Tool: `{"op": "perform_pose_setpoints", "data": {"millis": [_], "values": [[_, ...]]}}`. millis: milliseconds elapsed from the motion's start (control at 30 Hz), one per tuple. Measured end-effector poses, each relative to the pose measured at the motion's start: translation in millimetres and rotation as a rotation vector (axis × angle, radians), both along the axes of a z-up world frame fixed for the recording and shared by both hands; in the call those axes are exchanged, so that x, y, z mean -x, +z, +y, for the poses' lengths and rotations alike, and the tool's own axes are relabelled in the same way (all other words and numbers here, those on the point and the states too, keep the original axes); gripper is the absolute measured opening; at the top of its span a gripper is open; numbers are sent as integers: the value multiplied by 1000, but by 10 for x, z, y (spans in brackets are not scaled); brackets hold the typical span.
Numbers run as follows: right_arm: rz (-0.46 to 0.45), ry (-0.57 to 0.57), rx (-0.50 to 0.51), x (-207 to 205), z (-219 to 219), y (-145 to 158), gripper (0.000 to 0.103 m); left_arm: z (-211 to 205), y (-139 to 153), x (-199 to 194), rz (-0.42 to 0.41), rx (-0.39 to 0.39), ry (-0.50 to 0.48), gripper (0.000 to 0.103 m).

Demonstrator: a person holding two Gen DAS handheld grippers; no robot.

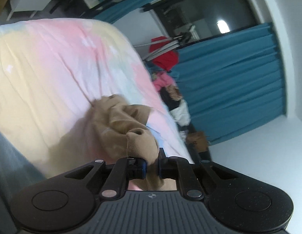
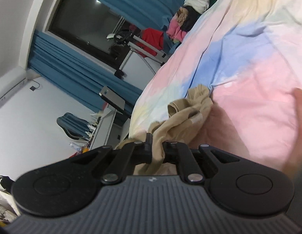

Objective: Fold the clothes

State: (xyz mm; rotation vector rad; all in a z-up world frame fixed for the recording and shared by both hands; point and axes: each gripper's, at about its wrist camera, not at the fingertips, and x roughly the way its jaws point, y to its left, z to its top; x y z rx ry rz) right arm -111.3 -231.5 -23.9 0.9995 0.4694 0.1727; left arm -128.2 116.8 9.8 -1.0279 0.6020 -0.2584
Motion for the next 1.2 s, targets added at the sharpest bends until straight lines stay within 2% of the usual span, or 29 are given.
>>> {"op": "perform_pose_setpoints", "data": {"millis": [67,167,267,467,600,767,833,967,1100,1133,1167,1200], "values": [[14,-28,-24,64,-17,37,8,-17,16,-13,3,4,5,12],[44,-49,-11,-125,-2,69,8,-72,-3,-240,37,-8,30,12],[89,-64,-14,-463,4,24,8,-155,21,-563,35,-92,38,13],[151,-76,16,-1193,7,-86,8,-261,-33,-1386,102,-219,18,13],[182,-66,38,-1737,-32,-325,8,-313,-251,-1904,103,-312,-38,14],[197,-31,75,-1954,-34,-548,9,-330,-795,-2369,83,-368,-85,19],[203,-17,90,-2029,-34,-634,9,-376,-898,-2462,87,-407,-96,19],[214,11,120,-2181,-35,-806,9,-483,-903,-2522,23,-523,-125,19],[226,39,150,-2332,-35,-979,10,-504,-897,-2488,5,-549,-143,19],[229,47,157,-2370,-35,-1022,11,-509,-884,-2474,3,-554,-147,22],[232,54,165,-2408,-36,-1065,15,-524,-862,-2445,-2,-562,-154,25],[209,64,187,-2389,-12,-1027,28,-541,-831,-2415,-15,-574,-162,30]]}}
